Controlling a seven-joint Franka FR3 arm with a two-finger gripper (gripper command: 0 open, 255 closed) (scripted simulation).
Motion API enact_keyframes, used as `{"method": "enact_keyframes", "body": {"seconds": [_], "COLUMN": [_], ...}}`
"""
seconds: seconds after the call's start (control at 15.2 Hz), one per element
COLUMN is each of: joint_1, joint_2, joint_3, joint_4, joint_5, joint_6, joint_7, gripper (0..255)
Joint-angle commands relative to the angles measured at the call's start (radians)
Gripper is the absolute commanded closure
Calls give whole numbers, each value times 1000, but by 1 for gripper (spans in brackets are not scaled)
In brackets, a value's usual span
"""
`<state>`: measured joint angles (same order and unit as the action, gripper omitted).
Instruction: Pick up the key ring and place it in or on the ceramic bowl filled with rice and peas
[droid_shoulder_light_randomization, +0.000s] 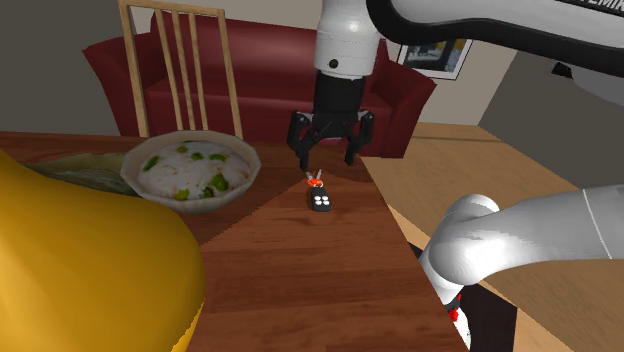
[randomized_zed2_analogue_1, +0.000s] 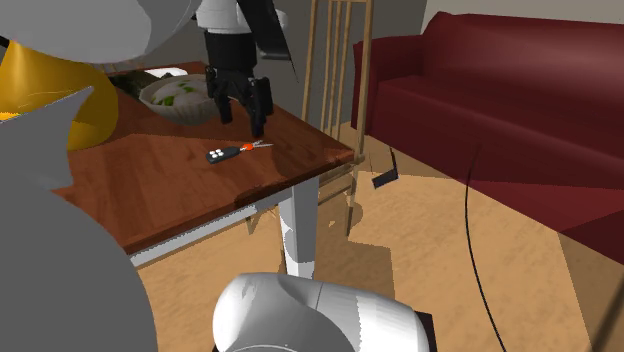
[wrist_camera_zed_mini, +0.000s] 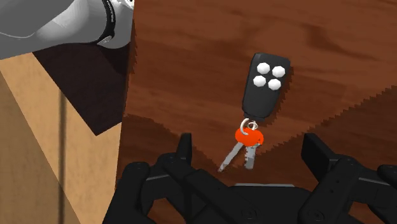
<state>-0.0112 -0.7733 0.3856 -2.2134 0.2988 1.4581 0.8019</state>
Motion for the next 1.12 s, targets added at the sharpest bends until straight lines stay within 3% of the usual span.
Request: {"method": "enact_keyframes", "body": {"seconds": [0.0, 0.53, 0.99, 1.06], "joint_1": [-10, 2, 2, 2], "joint_2": [20, -14, -14, -14], "joint_3": [38, 59, 59, 59], "joint_4": [37, -83, -83, -83], "joint_5": [31, 54, 54, 54], "joint_6": [-9, 78, 78, 78], "joint_7": [78, 69, 69, 69], "gripper": [0, 0, 0, 255]}}
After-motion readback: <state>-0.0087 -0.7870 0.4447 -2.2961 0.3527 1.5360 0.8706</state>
